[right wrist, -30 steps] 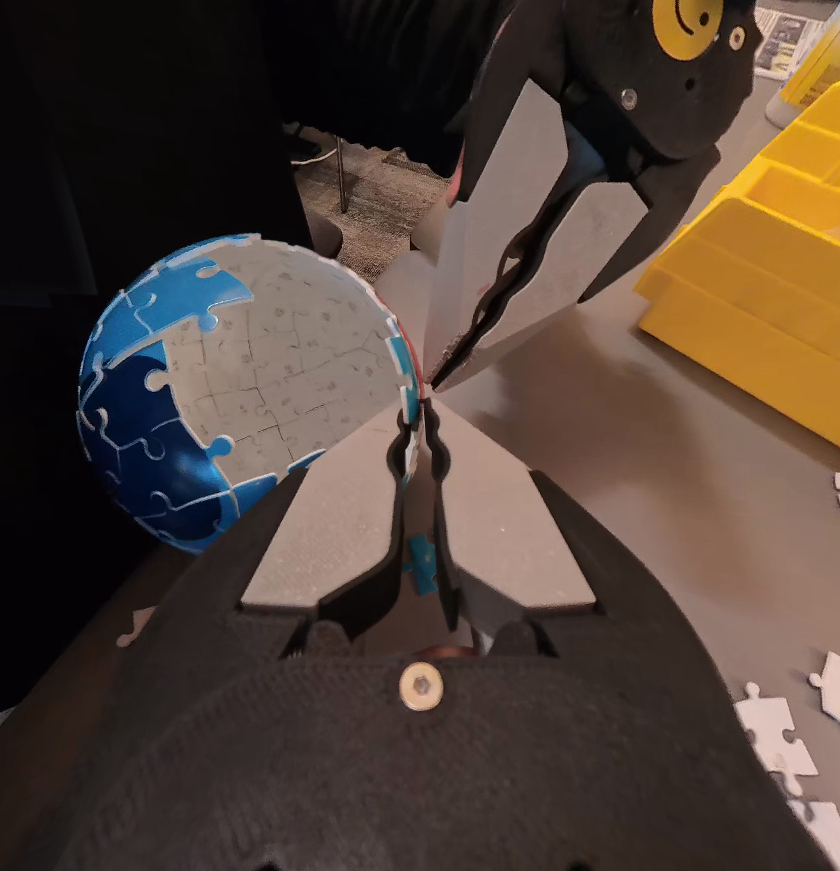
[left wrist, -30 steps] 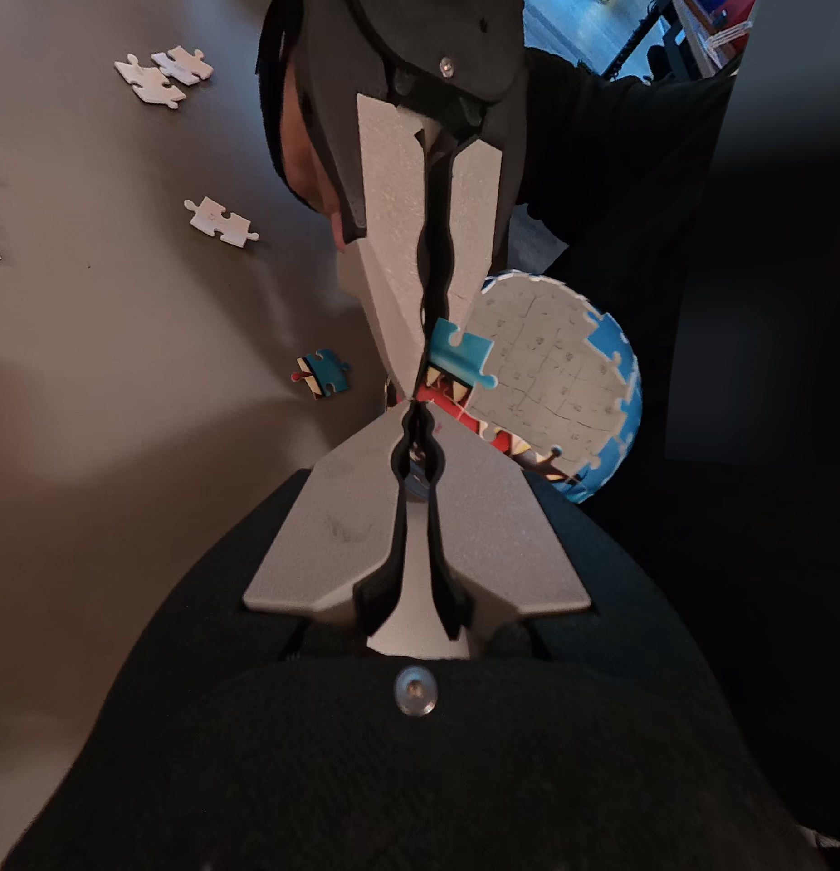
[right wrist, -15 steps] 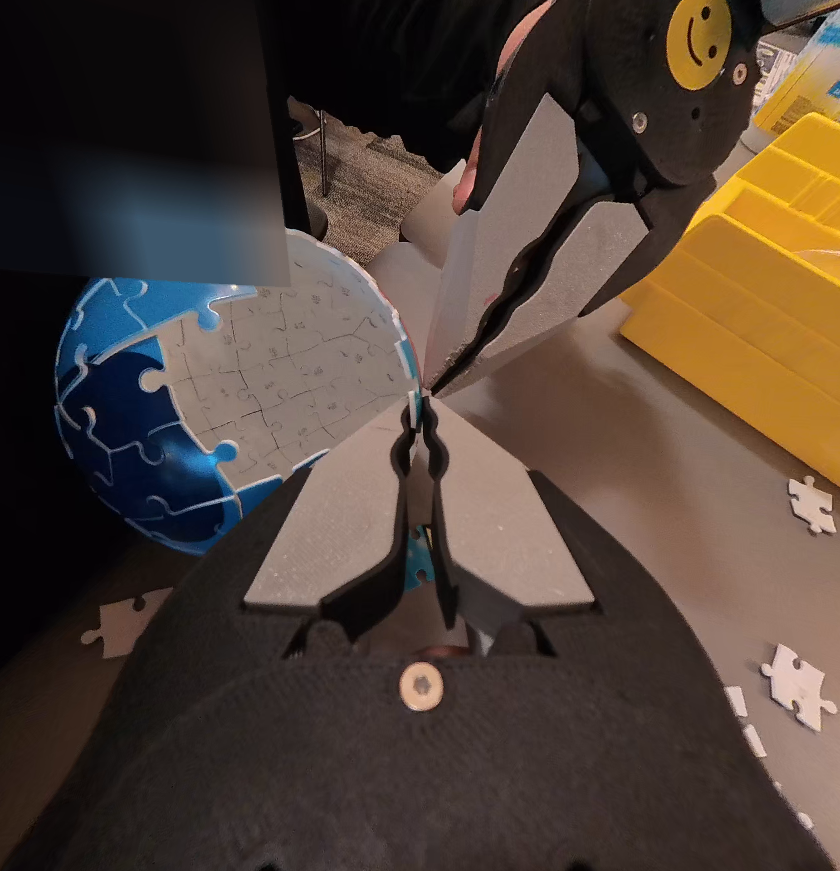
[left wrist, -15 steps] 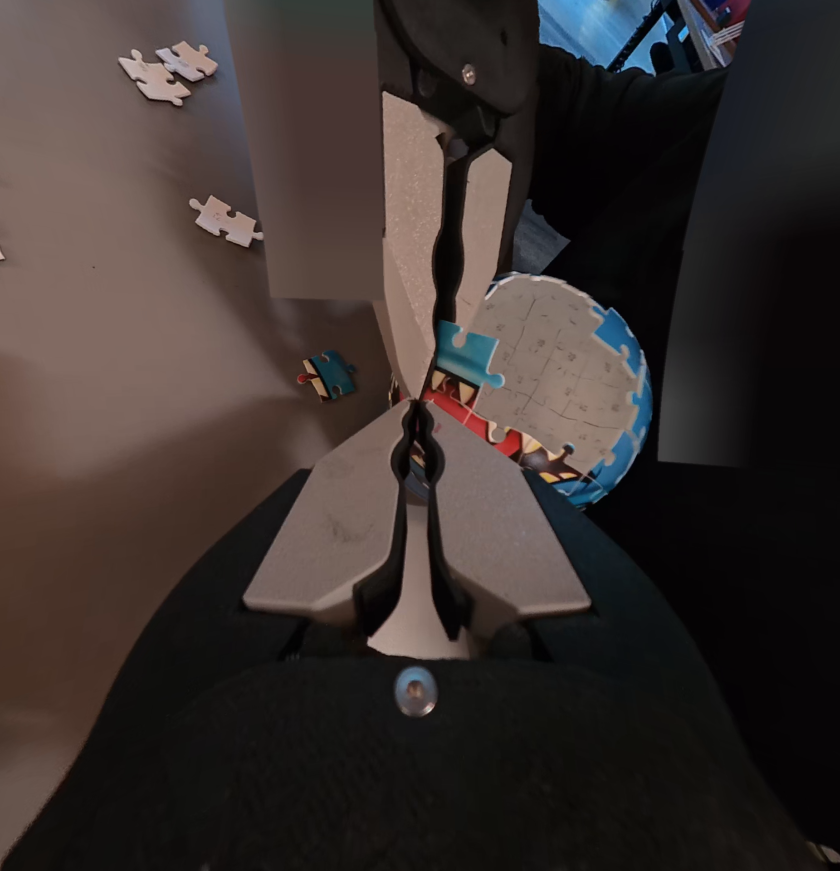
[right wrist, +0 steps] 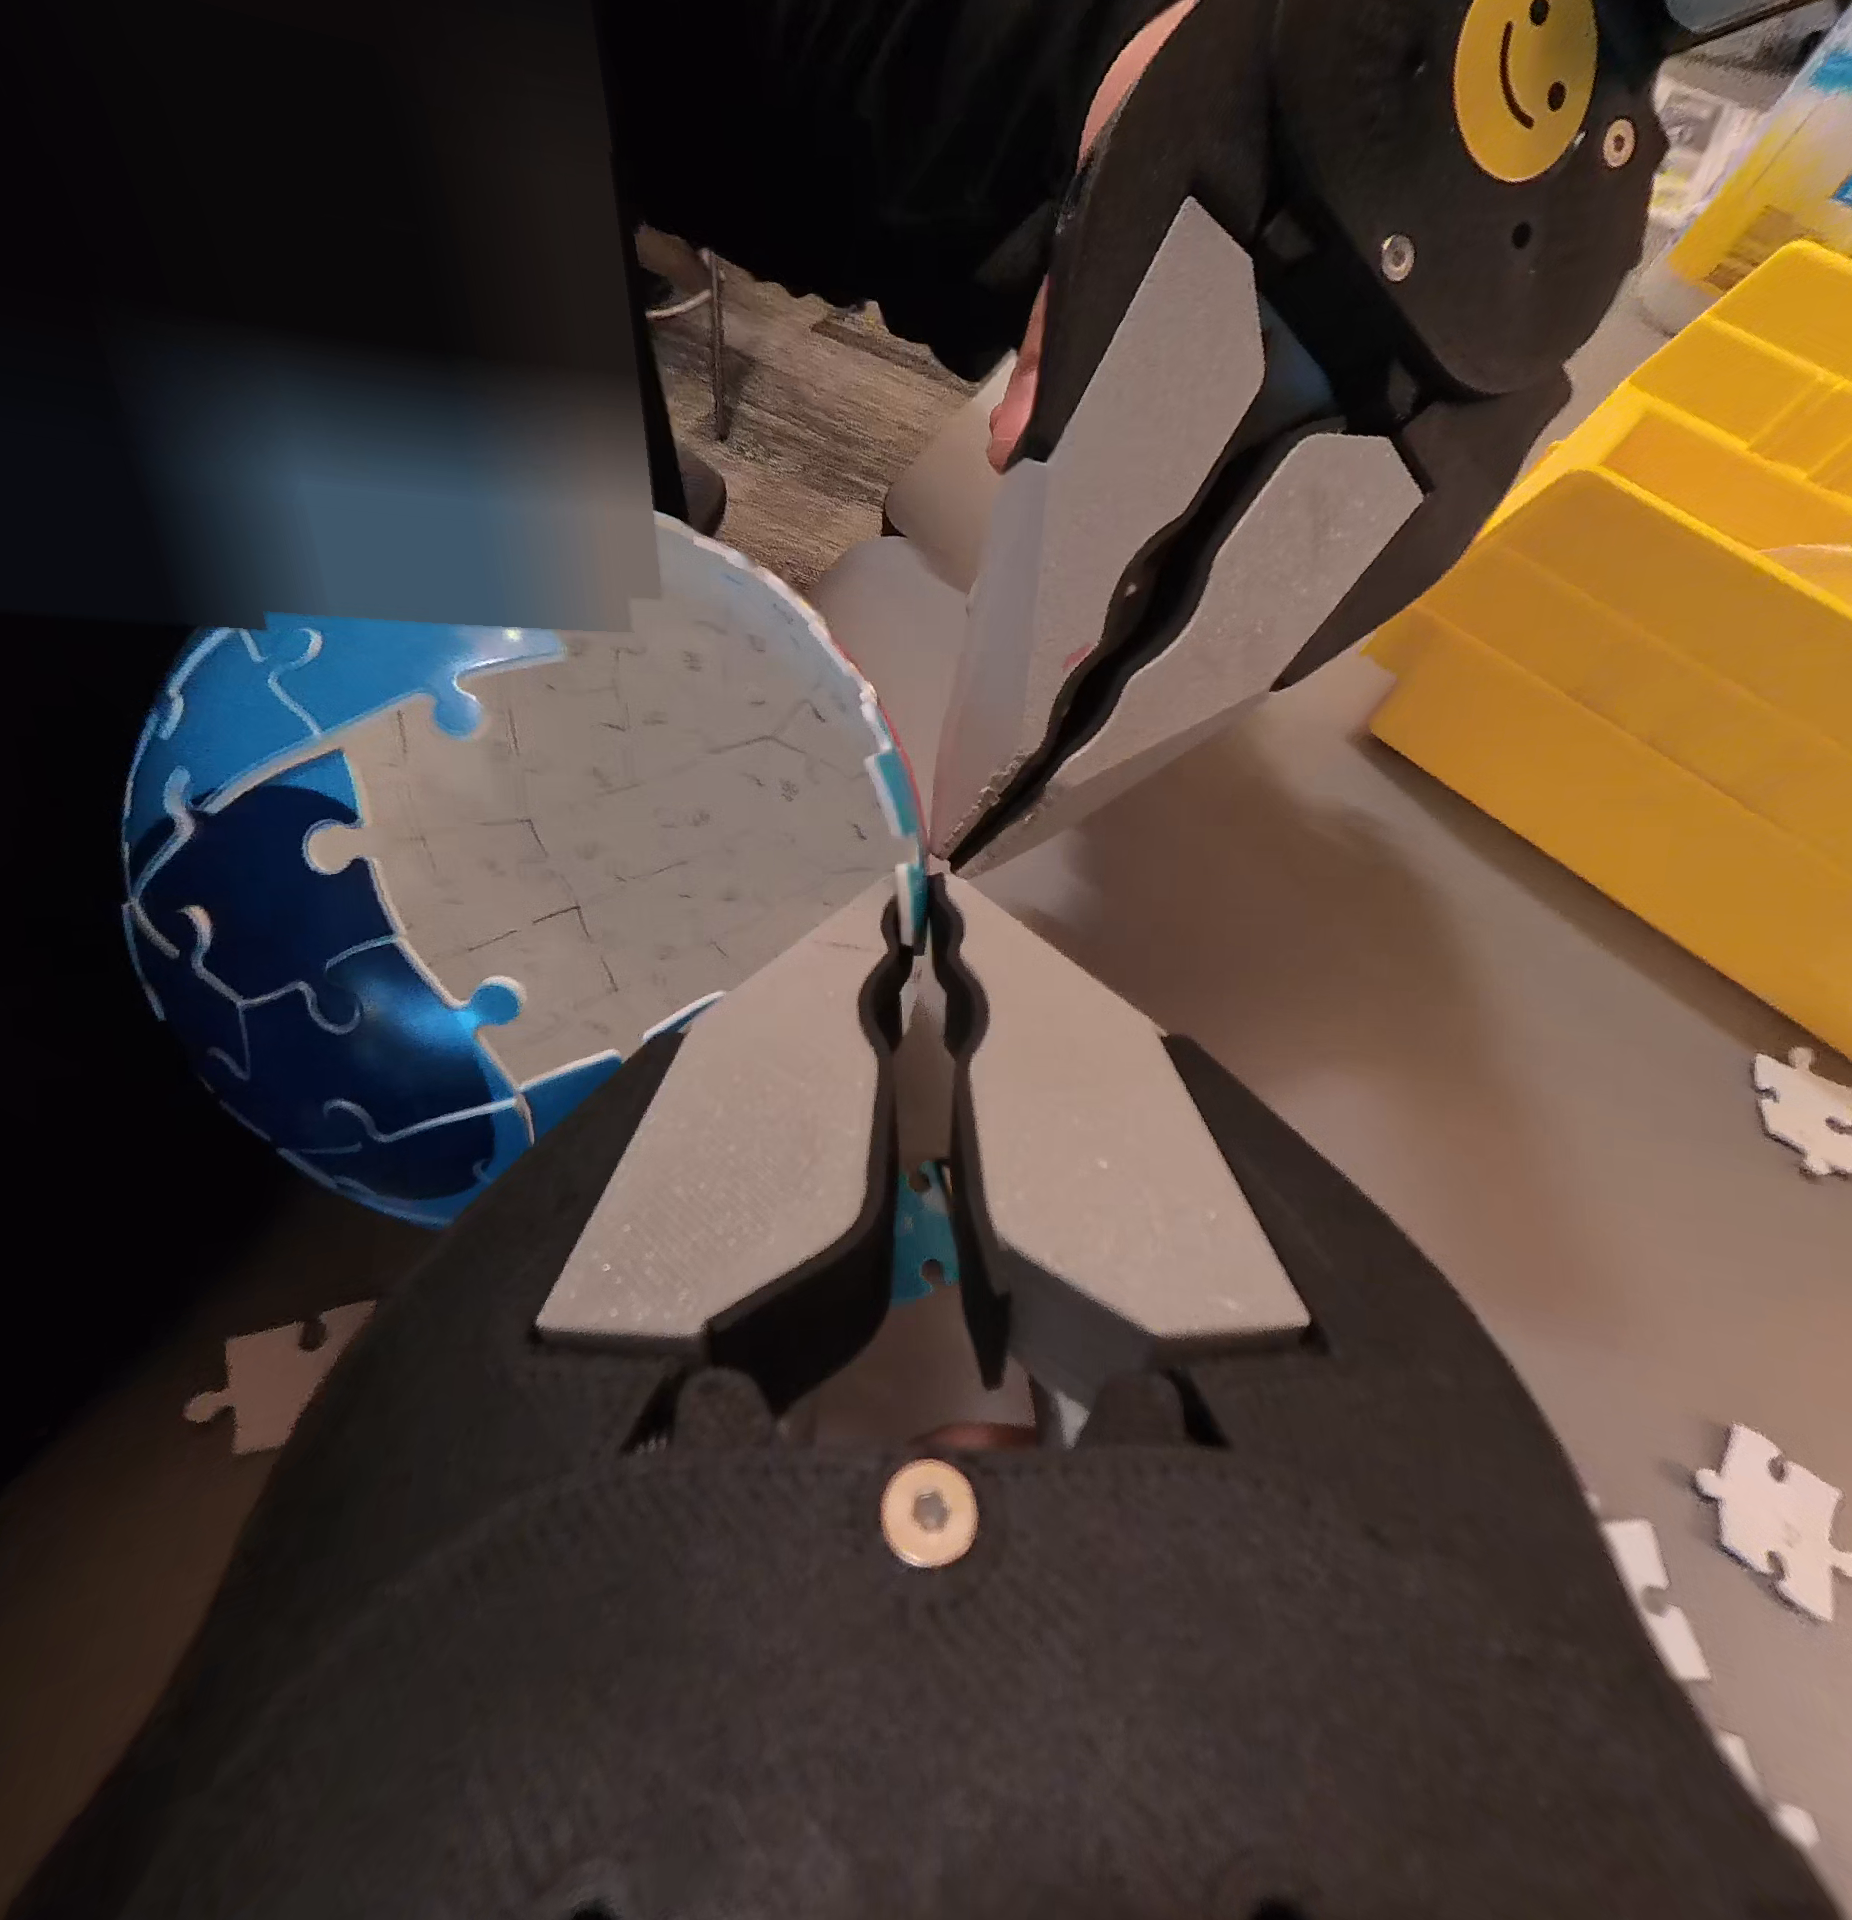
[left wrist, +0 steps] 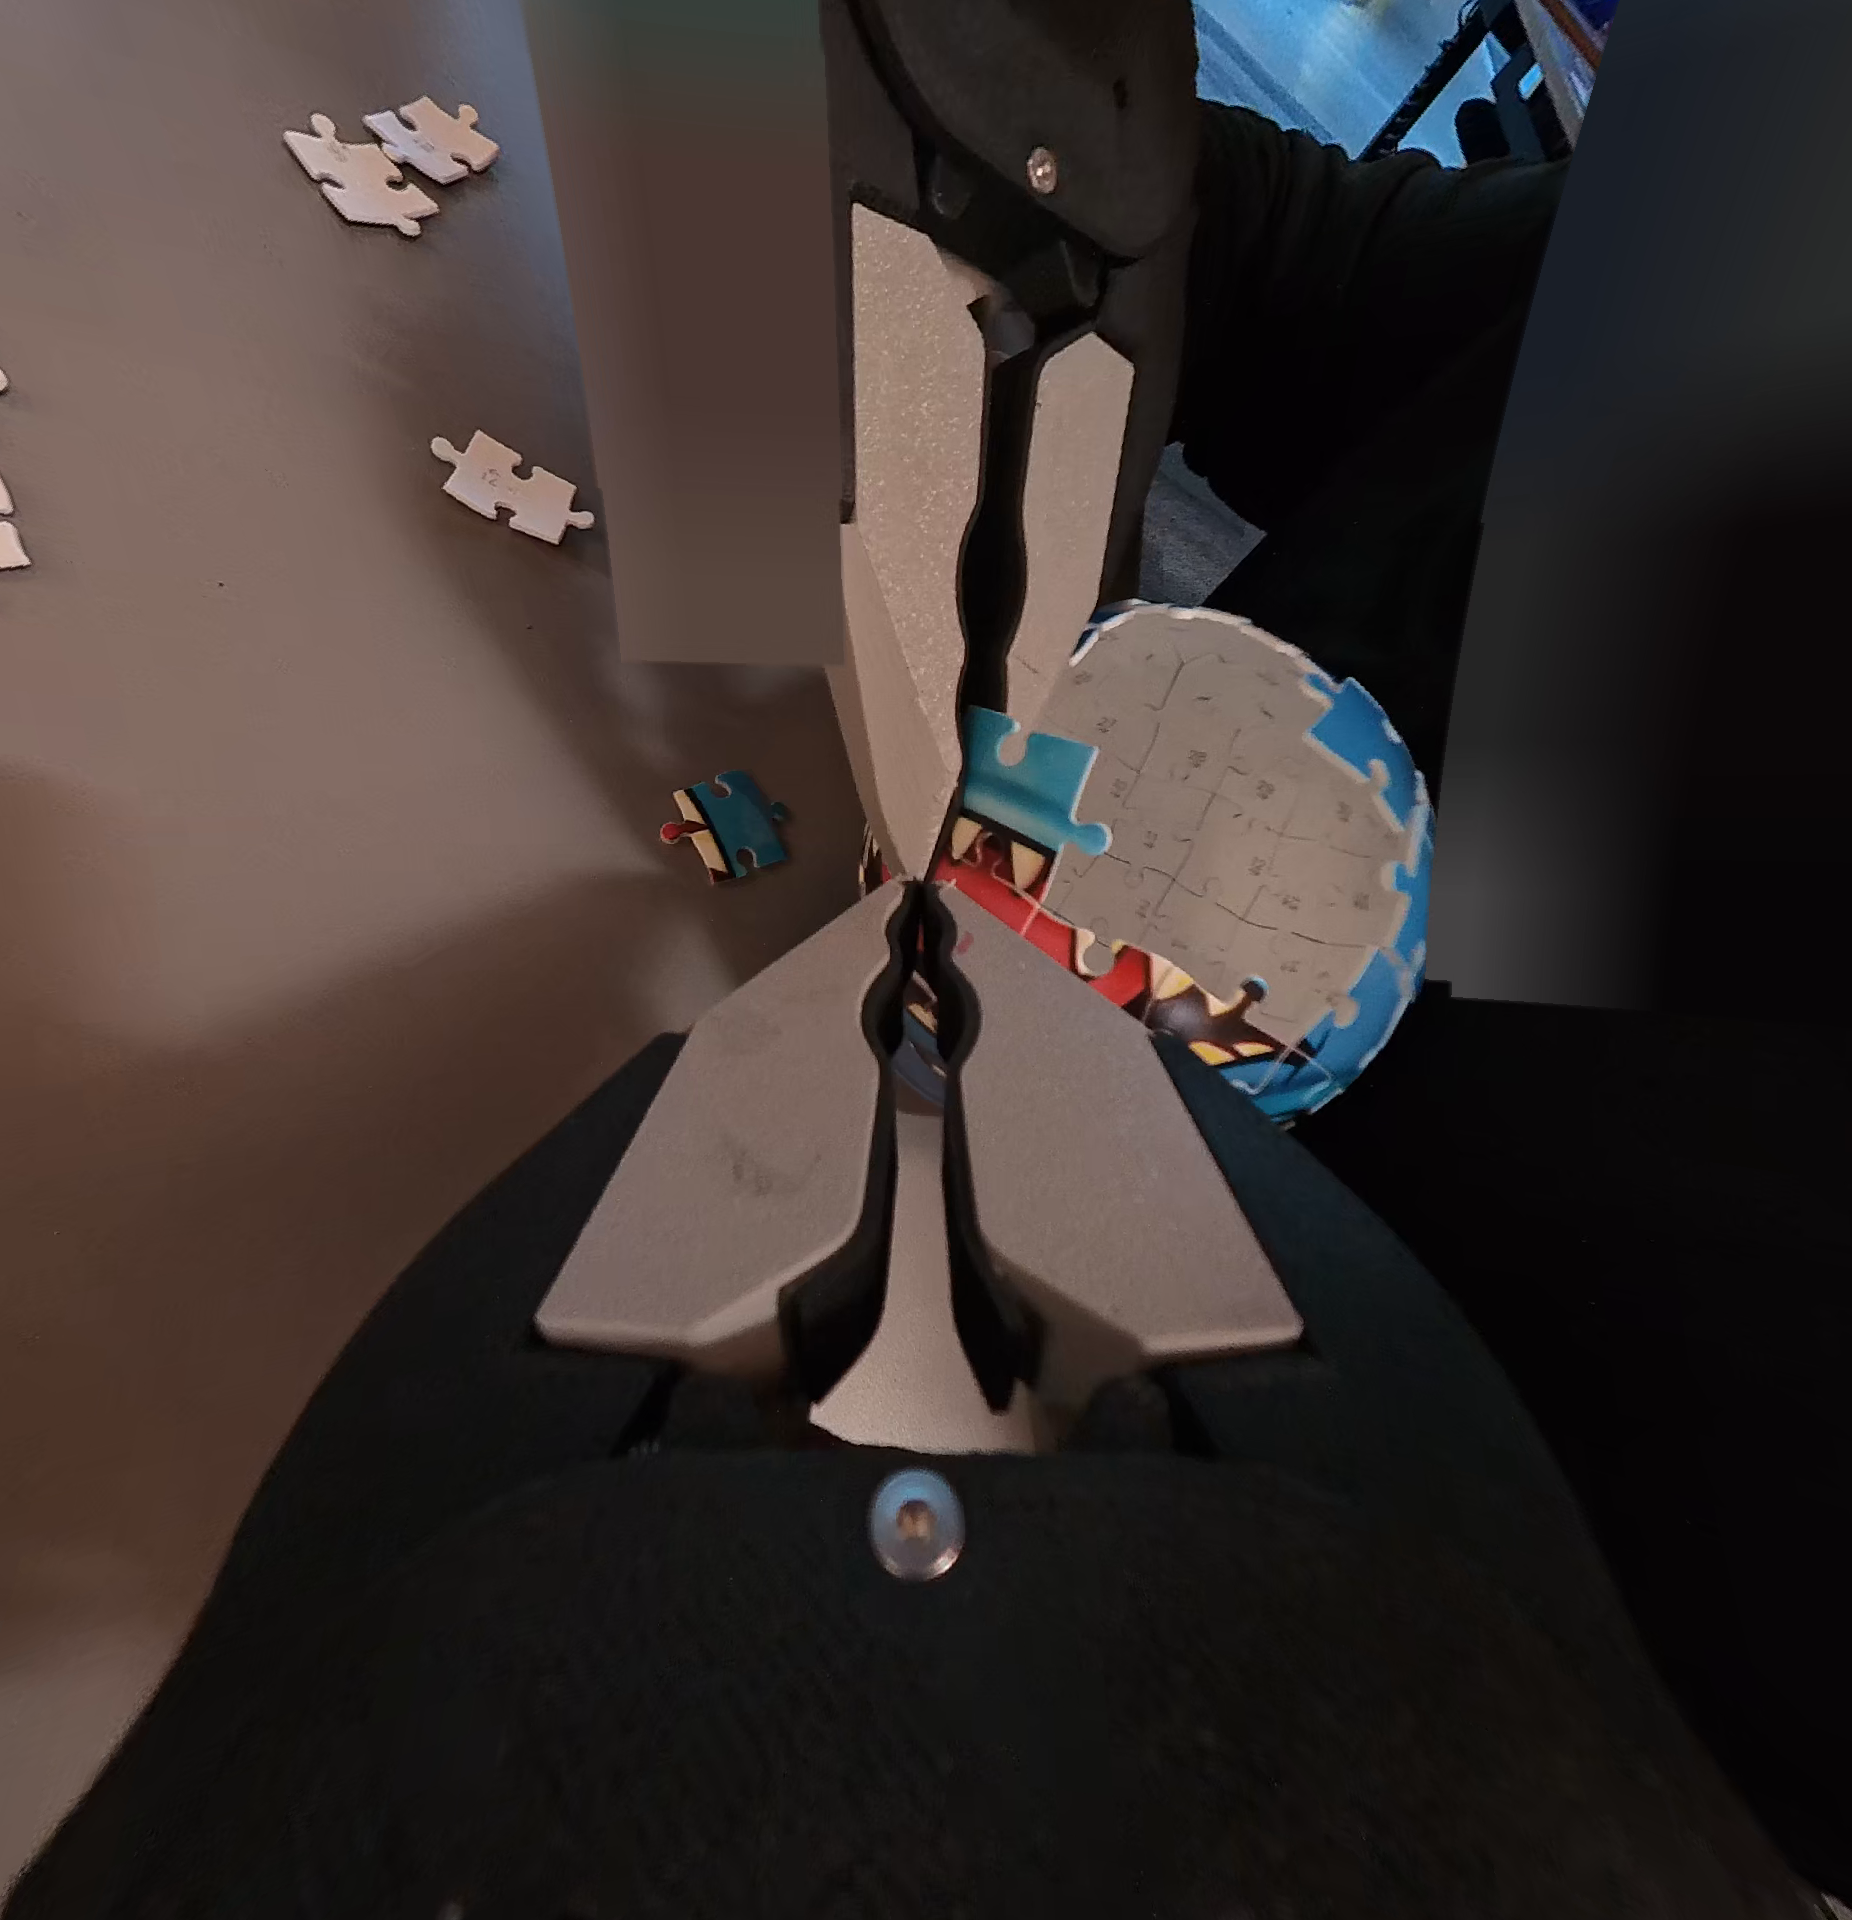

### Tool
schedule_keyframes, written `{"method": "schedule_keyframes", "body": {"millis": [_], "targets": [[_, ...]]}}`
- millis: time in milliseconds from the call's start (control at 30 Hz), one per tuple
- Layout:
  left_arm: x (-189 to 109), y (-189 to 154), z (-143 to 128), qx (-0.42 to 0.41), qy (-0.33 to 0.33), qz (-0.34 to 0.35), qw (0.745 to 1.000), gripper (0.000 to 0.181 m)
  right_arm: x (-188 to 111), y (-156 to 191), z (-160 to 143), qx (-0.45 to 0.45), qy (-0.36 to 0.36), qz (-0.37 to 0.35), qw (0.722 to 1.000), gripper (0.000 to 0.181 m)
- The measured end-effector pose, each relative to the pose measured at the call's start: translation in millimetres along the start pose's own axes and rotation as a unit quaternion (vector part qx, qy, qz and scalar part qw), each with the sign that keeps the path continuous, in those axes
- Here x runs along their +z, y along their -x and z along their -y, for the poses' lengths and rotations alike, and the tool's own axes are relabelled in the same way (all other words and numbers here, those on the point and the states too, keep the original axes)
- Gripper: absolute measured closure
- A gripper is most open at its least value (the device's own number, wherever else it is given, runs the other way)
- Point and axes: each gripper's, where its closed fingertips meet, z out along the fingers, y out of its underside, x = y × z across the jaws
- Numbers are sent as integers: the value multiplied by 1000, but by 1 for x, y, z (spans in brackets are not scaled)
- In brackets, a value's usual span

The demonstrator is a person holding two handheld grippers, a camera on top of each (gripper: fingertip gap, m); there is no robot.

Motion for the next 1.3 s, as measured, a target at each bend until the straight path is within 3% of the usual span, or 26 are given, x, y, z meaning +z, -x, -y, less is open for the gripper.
{"method": "schedule_keyframes", "body": {"millis": [733,967,1067,1300], "targets": [[0,2,-4,-7,-3,7,1000,181,1,-1,4,-54,-6,-10,998,181],[0,2,-3,-6,-6,4,1000,181,-1,-3,4,-24,-16,2,1000,180],[0,3,-2,-9,-8,-1,1000,181,-9,-11,1,-12,-11,-12,1000,151],[-1,4,-2,-2,-3,-2,1000,181,-54,-25,-28,-3,5,-26,1000,158]]}}
